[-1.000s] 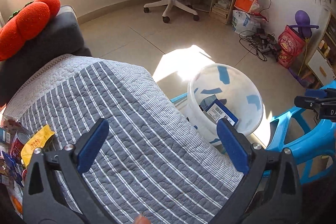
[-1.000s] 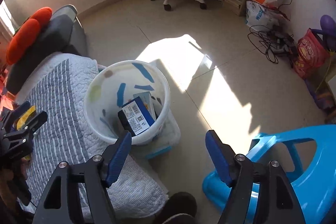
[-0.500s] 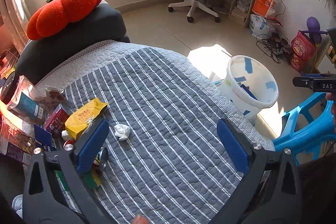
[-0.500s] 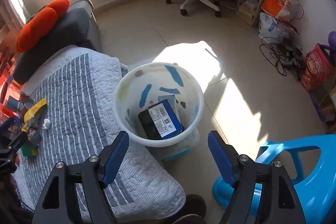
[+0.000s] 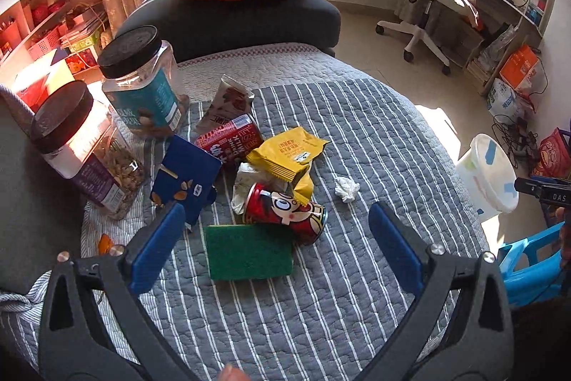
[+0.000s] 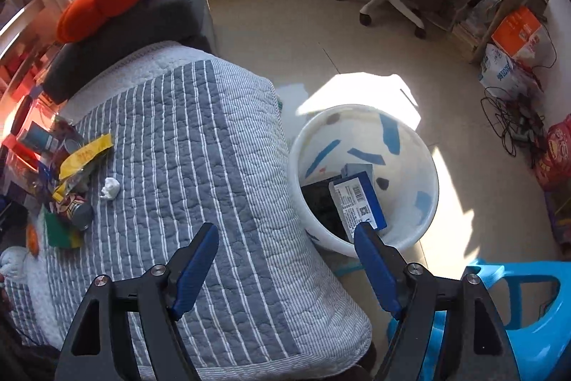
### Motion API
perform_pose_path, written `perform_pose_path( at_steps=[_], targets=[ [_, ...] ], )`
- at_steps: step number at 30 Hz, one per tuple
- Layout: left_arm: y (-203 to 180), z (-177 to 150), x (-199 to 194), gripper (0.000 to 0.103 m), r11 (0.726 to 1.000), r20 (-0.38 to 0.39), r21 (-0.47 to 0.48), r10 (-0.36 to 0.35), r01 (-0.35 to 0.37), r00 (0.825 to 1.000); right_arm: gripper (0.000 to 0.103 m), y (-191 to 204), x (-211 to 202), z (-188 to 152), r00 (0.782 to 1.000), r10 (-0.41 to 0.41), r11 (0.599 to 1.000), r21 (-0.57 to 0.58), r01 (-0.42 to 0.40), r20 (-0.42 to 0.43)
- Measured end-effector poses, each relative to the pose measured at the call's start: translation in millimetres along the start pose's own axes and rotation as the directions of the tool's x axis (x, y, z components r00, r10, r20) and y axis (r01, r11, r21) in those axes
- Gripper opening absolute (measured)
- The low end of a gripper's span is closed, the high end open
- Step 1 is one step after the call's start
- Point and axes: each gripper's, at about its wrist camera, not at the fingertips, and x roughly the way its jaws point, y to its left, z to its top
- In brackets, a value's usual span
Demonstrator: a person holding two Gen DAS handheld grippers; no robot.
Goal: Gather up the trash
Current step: 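Grasp the green scouring sponge with the left gripper, then grasp the red cartoon can with the right gripper while the left holds the sponge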
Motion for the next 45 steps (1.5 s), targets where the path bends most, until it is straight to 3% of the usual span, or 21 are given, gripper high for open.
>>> perform_pose_path(
  at_steps=[8,18,24,27,30,36,40,45],
  targets=[
    [40.1,-19.8,33.6,0.102,0.999,-0.155,-0.012,0.044,-0.047,0.987,0.080,56.9,18.0,6.9,0.999,0.033,0.997,-0.072,-0.035,-0.032],
    [29.2,-41.1,93.3,0.102,0.996,-0.327,-0.089,-0.013,-0.017,0.945,0.080,90.7,36.6,10.3,0.997,0.043,0.993,-0.109,-0.050,-0.070],
    [23.4,-46.1,111.6,0.102,0.998,-0.337,-0.058,0.007,-0.029,0.941,0.080,99.8,42.9,10.4,0.996,0.040,0.992,-0.119,-0.050,-0.082],
    [25.9,-48.9,115.9,0.088,0.998,-0.356,-0.060,-0.034,0.013,0.934,0.080,105.6,46.0,9.9,0.996,0.037,0.990,-0.130,-0.048,-0.085],
    [30.3,-45.1,105.8,0.087,0.996,-0.349,-0.083,-0.069,0.043,0.935,0.080,112.8,49.6,9.2,0.995,0.036,0.989,-0.139,-0.049,-0.092],
    [50.2,-36.5,56.7,0.086,0.988,-0.281,-0.137,-0.109,0.072,0.953,0.080,140.1,54.6,9.8,0.993,0.067,0.983,-0.164,-0.083,-0.100],
    [72.1,-35.9,29.1,0.086,0.987,-0.227,-0.153,-0.085,0.050,0.970,0.080,170.4,58.0,9.2,0.989,0.104,0.971,-0.204,-0.123,-0.102],
    [94.4,-28.1,28.4,0.086,0.973,-0.220,-0.229,-0.080,0.028,0.972,0.080,219.2,67.7,2.6,0.980,0.162,0.940,-0.285,-0.189,-0.115]
  ],
)
